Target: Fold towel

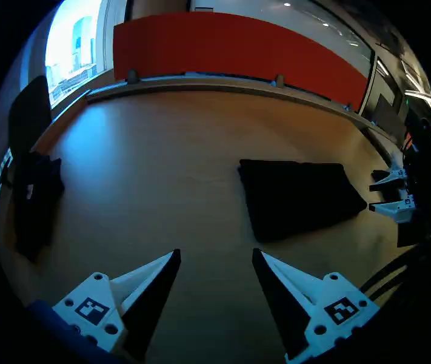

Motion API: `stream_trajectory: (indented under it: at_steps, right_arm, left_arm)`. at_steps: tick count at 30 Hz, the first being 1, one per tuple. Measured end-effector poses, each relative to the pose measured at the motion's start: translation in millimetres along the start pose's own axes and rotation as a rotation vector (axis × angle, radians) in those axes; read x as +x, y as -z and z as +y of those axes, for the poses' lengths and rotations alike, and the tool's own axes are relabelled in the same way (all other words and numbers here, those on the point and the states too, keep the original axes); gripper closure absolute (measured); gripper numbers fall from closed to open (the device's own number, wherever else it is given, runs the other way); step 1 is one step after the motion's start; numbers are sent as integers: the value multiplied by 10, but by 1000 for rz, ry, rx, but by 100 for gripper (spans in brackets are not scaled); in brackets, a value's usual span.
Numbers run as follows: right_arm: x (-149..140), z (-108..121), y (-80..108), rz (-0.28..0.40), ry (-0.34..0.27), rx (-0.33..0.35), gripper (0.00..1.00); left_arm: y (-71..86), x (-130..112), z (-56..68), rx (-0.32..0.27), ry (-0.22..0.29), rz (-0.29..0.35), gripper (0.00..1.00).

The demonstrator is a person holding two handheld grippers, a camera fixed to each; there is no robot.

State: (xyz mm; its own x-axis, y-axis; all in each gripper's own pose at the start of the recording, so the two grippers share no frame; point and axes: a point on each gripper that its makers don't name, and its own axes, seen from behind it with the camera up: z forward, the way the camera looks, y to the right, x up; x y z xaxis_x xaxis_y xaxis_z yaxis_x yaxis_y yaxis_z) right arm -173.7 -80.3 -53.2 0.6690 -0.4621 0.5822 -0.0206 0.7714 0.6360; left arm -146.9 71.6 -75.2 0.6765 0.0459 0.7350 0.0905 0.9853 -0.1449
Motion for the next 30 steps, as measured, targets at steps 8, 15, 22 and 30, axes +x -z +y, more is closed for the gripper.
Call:
stream_trajectory:
  at_steps: [8,15,22,30]
  right_arm:
    - [-144,-42,-33,-45,23,29,35]
    - [-180,-63,-52,-66,32,40,48]
    - [-219,-78,-93,-87,17,55,66]
    - [-244,-57,-97,-102,33,50,82]
  left_arm:
    - [51,-100,3,3,14,-7,13]
    - [70,-125,21,0,14,-9,13]
    - [89,-147,44,-6,23,-10,13]
    - [94,-167,24,-6,14,-14,13]
